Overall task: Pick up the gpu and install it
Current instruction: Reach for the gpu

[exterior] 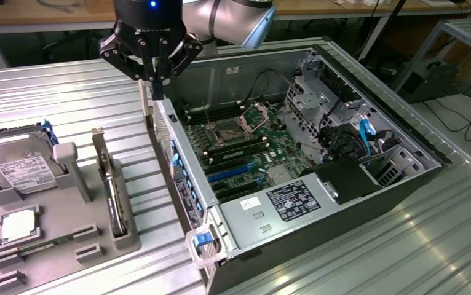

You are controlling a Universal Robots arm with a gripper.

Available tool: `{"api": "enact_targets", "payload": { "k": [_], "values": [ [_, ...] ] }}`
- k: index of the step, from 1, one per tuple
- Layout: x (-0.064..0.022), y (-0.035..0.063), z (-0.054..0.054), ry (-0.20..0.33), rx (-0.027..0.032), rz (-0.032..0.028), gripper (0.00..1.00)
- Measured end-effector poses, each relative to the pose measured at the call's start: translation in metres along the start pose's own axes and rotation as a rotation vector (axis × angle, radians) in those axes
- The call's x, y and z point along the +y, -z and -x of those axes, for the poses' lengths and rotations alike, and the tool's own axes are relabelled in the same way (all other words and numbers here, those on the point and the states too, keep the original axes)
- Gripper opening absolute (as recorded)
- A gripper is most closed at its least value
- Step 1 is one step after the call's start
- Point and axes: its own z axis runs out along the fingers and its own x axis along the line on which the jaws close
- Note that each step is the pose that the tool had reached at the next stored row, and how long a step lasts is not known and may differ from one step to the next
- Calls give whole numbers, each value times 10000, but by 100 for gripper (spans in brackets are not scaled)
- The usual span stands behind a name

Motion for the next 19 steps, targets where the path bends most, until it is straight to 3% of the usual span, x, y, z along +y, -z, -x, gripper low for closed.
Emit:
{"api": "enact_targets", "payload": {
  "k": [19],
  "values": [
    [-9, 3, -116, 0, 0, -1, 11]
  ]
}}
